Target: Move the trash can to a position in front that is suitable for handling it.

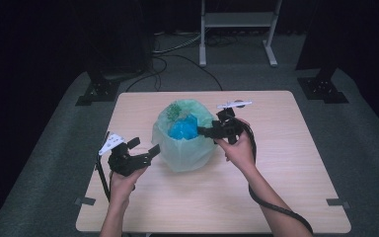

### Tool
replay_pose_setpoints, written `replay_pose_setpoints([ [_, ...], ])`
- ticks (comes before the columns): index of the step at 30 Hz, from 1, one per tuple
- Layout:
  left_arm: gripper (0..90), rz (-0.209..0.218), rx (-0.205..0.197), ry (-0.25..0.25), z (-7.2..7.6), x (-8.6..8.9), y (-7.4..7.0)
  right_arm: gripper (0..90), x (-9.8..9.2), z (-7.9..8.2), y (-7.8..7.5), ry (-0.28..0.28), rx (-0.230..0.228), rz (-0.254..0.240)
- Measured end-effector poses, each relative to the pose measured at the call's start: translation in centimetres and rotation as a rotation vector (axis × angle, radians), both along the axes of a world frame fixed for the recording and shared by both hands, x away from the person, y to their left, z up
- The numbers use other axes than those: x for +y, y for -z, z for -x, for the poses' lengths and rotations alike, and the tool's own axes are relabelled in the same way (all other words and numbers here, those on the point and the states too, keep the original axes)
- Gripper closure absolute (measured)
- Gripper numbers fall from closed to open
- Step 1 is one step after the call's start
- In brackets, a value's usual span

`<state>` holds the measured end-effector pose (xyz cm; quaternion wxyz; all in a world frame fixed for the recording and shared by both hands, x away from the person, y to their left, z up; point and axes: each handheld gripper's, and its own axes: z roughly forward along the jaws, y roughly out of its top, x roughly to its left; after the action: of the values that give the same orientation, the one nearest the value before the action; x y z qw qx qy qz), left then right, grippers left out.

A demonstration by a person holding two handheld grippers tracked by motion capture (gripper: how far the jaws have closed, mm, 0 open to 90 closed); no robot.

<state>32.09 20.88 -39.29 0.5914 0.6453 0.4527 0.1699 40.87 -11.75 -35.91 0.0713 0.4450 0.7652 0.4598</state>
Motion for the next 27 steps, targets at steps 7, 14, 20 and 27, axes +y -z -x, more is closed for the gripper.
replay_pose_setpoints([
  [7, 2.9, 0.000, -0.006, 0.002, 0.1, 0.0, -0.3, 33.3, 0.6, 0.4, 0.1, -0.041, 0.001, -0.010],
  [14, 2.9, 0.006, -0.012, 0.002, 0.2, 0.0, -0.5, 33.3, 1.0, 0.8, 0.2, -0.071, 0.004, -0.016],
  [20, 2.9, 0.008, -0.013, 0.000, 0.3, 0.1, -0.6, 33.2, 1.2, 1.2, 0.5, -0.100, 0.019, -0.049],
  [27, 2.9, 0.007, -0.016, 0.000, 0.3, 0.2, -0.7, 33.1, 1.4, 1.5, 0.7, -0.146, 0.026, -0.069],
])
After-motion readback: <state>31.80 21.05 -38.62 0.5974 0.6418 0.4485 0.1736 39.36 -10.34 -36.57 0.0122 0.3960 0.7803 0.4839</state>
